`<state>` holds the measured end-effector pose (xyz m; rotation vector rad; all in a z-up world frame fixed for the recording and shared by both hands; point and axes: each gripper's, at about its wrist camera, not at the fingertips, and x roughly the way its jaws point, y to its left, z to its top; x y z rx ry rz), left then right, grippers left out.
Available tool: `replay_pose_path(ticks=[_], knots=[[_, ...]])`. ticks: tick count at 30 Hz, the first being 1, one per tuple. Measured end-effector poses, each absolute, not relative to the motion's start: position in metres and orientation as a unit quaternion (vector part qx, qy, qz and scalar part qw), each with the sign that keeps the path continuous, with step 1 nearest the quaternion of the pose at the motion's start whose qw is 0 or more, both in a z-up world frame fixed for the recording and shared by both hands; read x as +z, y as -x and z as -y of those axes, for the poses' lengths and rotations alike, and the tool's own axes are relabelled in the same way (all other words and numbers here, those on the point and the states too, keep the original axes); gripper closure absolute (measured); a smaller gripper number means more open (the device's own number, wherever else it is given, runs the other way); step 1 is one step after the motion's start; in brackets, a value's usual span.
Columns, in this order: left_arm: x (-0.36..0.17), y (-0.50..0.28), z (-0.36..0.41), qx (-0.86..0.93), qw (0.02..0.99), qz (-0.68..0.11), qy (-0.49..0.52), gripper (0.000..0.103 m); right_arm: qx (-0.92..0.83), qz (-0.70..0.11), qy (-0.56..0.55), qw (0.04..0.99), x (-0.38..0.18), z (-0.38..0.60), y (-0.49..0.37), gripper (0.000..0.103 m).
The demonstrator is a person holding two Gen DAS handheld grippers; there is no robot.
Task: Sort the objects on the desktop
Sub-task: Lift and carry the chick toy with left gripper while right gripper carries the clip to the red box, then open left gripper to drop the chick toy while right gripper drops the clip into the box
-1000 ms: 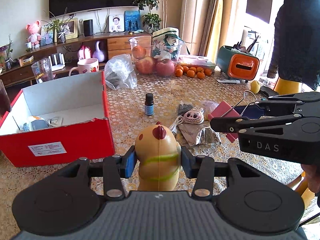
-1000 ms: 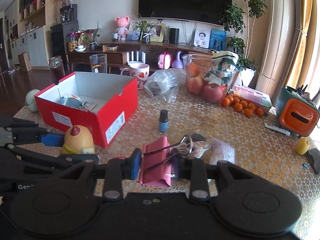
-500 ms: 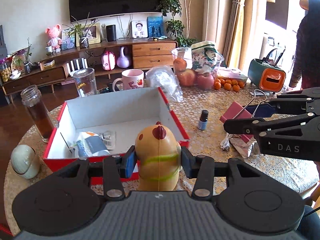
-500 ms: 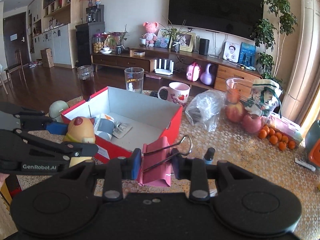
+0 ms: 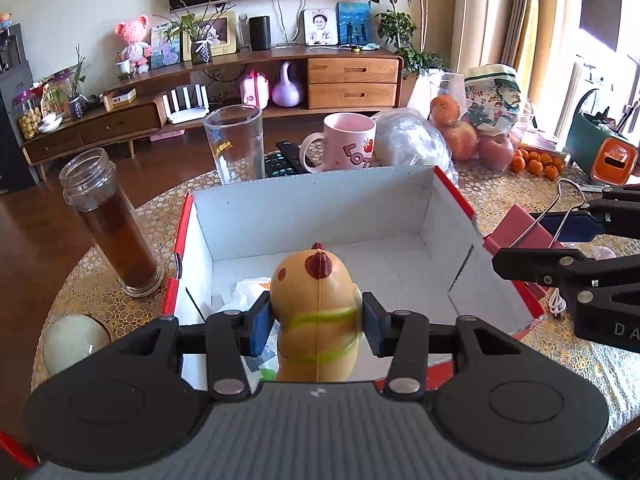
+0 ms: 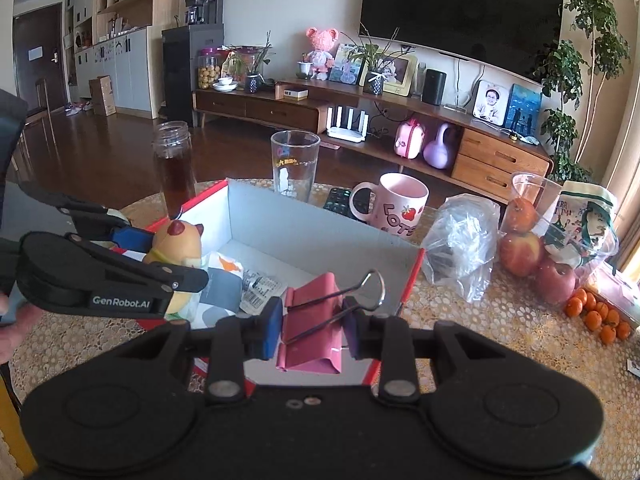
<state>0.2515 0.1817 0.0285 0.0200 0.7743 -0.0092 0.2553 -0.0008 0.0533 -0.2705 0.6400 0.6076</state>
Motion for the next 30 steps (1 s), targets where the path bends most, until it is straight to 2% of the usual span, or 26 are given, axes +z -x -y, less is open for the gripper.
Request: replay_pose_path(ticks=[16,30], knots=[[-0.023,-0.296,-0.184,0.0,0.906,-0.422,-0.024,0.058,0.293,-0.347,0.153,0.877,0.01,-0.032,-0.288,0.072],[-0.042,-0.312,-0.177,-0.016,0.894,-0.447,-0.031,0.058,0.292,-0.379,0.158,0.864,-0.014,-0.04,-0.296,0.072]])
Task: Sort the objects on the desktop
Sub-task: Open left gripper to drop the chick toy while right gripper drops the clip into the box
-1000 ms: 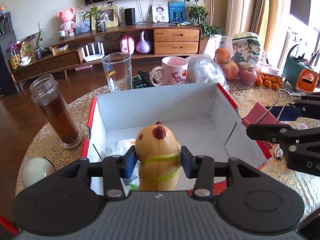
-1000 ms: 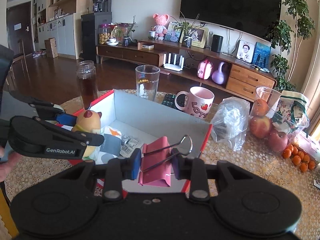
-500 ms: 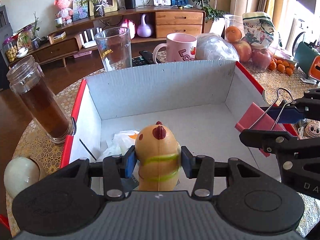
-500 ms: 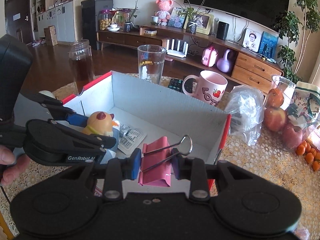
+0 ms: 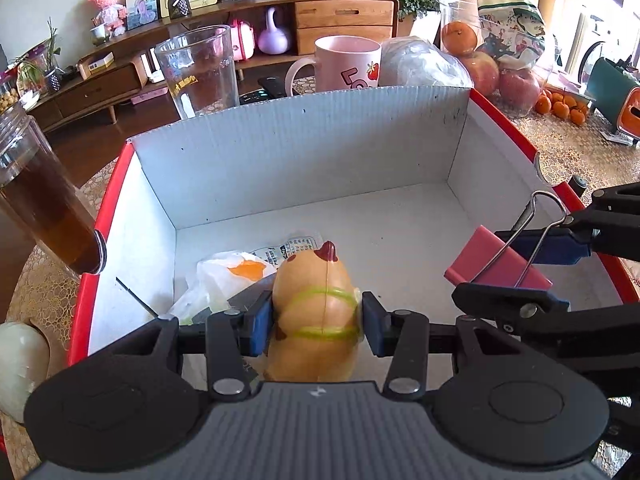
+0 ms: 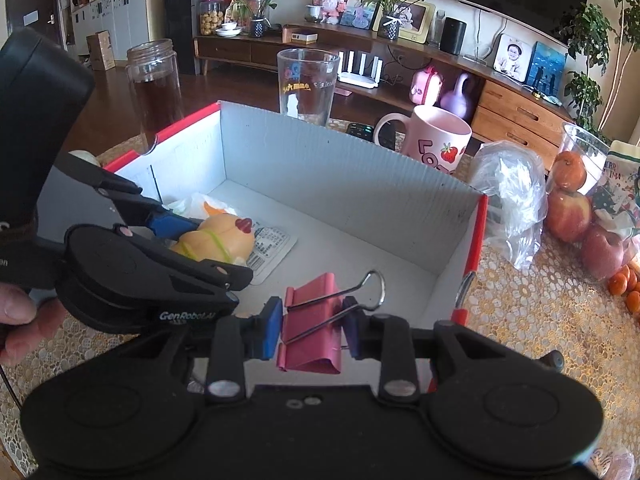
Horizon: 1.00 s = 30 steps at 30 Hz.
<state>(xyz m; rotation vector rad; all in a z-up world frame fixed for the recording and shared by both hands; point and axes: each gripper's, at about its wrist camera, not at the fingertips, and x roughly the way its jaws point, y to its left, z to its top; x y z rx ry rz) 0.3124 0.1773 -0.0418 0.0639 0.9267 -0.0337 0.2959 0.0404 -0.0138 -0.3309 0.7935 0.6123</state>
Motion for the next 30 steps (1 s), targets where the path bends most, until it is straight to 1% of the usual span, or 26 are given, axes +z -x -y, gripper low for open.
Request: replay_pose_path(ticks=[6,11,13,15,18,30], knots=[[-0.043,-0.309,-0.175,-0.015,0.893,-0.449,-0.034,0.057,0.291,-0.382,0.158,0.863,-0.013,-0.037,-0.296,0.068],[-0.04,-0.304,-0.174,-0.009,0.893,-0.448,-0.031,0.056,0.296,-0.38,0.155,0.863,-0.008,-0.032,-0.289,0.061],[-0.038,-0.3,-0.174,-0.006,0.895,-0.446,-0.029,0.053,0.298,-0.377,0.155,0.863,-0.004,-0.03,-0.286,0.059],[-0.033,-0.295,-0.175,-0.006,0.897,-0.441,-0.027,0.047,0.299,-0.376,0.151,0.864,0.0,-0.027,-0.283,0.057],[-0.027,-0.289,-0.174,-0.004,0.899,-0.438,-0.027,0.047,0.299,-0.371,0.149,0.866,0.006,-0.021,-0.277,0.056],[0.003,-0.26,-0.159,0.001,0.908,-0.418,-0.037,0.043,0.294,-0.347,0.135,0.88,0.037,0.01,-0.249,0.045]])
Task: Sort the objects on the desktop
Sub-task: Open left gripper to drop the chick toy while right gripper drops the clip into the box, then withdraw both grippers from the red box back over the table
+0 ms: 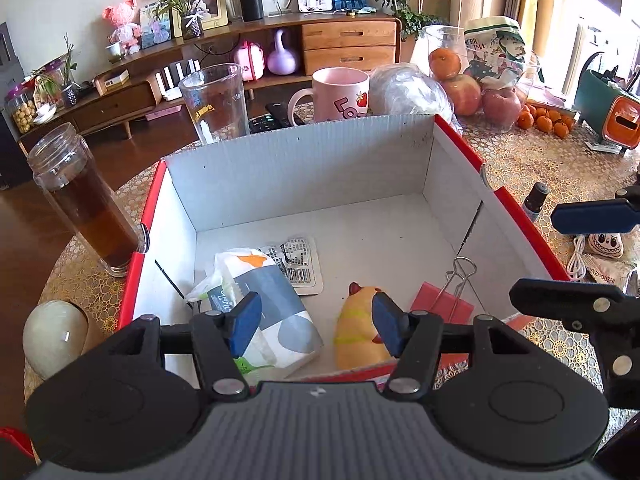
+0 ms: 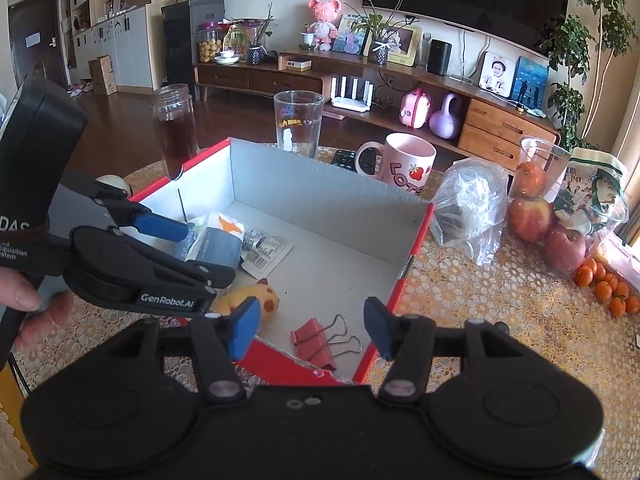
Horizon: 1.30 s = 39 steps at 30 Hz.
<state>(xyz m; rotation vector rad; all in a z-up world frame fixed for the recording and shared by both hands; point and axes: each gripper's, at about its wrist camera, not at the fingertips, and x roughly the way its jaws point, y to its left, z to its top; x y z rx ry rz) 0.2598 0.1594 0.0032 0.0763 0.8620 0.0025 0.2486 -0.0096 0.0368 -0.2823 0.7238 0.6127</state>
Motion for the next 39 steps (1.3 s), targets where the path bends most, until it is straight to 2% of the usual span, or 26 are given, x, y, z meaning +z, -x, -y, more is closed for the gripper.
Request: replay_pose_path(ticks=[11,15,28,32,36,37,39], knots=[[0.033,-0.218,-0.135,-0.008,0.918,-0.394,-0.042,0.039,0.295,-0.323,0.122,0.891,0.064,0.042,-0.211,0.039],[0.041,-0.201,-0.125,-0.008,0.922,-0.385,-0.041,0.033,0.294,-0.317,0.116,0.894,0.07,0.056,-0.198,0.038],[0.054,-0.147,-0.086,-0.019,0.93,-0.365,-0.022,0.027,0.271,-0.311,0.077,0.908,0.071,0.119,-0.154,0.037],[0.053,-0.133,-0.071,-0.024,0.933,-0.358,-0.015,0.02,0.261,-0.303,0.074,0.913,0.069,0.139,-0.142,0.036],[0.051,-0.122,-0.054,-0.036,0.934,-0.354,0.005,0.018,0.252,-0.295,0.066,0.919,0.067,0.157,-0.13,0.032],[0.049,-0.12,-0.049,-0.039,0.934,-0.355,0.008,0.015,0.25,-0.293,0.065,0.921,0.066,0.162,-0.126,0.032],[0.046,-0.115,-0.04,-0.044,0.933,-0.356,0.011,0.004,0.245,-0.291,0.065,0.923,0.064,0.17,-0.121,0.03]])
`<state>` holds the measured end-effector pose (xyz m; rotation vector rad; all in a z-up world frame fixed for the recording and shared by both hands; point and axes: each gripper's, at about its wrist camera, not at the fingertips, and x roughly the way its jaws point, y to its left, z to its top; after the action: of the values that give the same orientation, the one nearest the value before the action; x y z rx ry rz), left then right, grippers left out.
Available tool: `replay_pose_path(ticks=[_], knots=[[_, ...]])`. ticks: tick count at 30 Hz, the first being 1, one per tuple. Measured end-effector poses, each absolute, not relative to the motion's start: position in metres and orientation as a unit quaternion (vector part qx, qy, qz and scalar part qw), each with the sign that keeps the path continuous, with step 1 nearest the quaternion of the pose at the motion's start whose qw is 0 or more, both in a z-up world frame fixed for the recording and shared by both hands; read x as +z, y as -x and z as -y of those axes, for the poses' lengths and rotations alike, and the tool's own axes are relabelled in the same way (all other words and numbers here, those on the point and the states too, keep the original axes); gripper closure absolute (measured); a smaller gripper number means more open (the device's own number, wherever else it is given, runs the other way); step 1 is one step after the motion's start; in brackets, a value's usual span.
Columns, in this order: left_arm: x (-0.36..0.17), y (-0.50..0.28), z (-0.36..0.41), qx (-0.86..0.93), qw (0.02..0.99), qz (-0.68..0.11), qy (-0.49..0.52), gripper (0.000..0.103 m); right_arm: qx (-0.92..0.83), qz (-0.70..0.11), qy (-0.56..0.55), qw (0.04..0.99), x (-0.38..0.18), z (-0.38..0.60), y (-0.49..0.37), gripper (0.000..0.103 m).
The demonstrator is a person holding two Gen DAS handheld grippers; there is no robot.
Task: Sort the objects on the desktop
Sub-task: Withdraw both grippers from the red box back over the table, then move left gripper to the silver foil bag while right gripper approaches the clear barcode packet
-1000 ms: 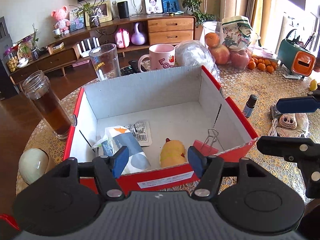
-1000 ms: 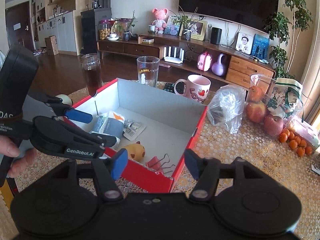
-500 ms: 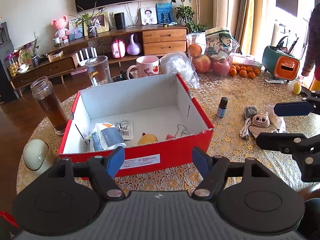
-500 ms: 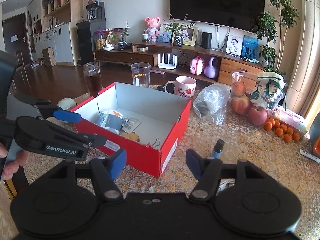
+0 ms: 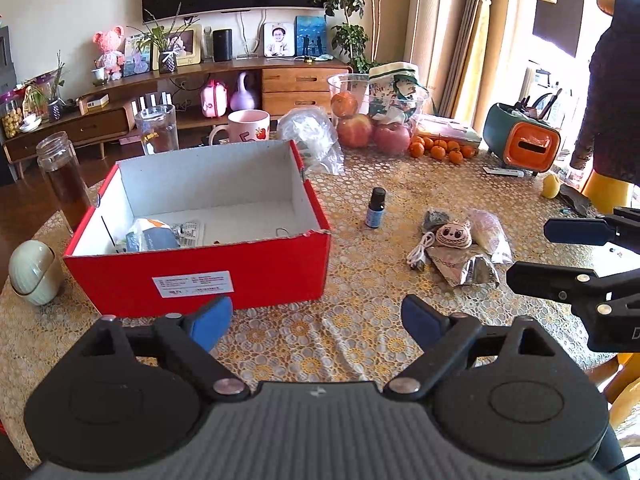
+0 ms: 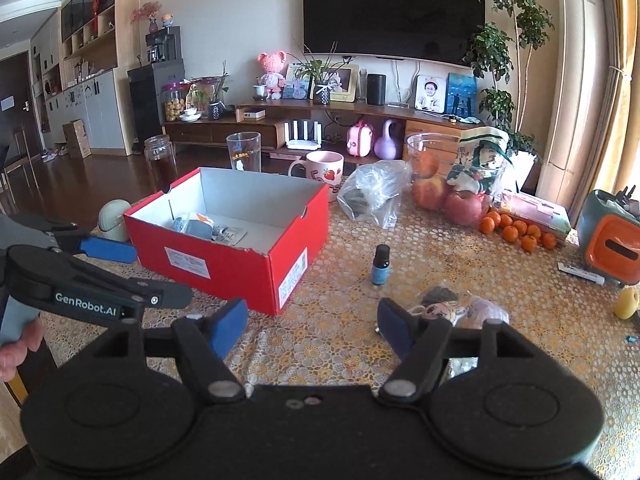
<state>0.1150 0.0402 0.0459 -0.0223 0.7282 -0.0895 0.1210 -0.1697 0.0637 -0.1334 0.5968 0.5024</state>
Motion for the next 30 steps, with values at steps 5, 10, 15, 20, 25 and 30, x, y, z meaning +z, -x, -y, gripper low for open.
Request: replay_pose_path(ticks=[5,10,15,20,25,30], knots=[[0.037,-0.107,-0.019,-0.056,0.936,-0.347,0.017,0.0,0.232,-0.287,0.068,0.927,0.056,0.19,-0.11,0.022],[0.027,-0.098,0.001,-0.064,0.94,-0.334,0.01,0.0,0.213,-0.287,0.057,0.932,0.046,0.214,-0.106,0.01],[0.02,-0.099,0.015,-0.071,0.938,-0.338,0.018,0.0,0.185,-0.285,0.039,0.94,0.039,0.238,-0.105,0.003],[0.011,-0.103,0.025,-0.087,0.937,-0.337,0.038,0.0,0.153,-0.293,0.02,0.943,0.028,0.261,-0.108,0.003],[0.003,-0.113,0.043,-0.109,0.933,-0.343,0.024,0.0,0.125,-0.306,0.008,0.944,0.013,0.281,-0.118,0.003],[-0.007,-0.13,0.062,-0.125,0.928,-0.351,0.003,0.0,0.106,-0.311,0.001,0.945,0.004,0.294,-0.135,0.004]])
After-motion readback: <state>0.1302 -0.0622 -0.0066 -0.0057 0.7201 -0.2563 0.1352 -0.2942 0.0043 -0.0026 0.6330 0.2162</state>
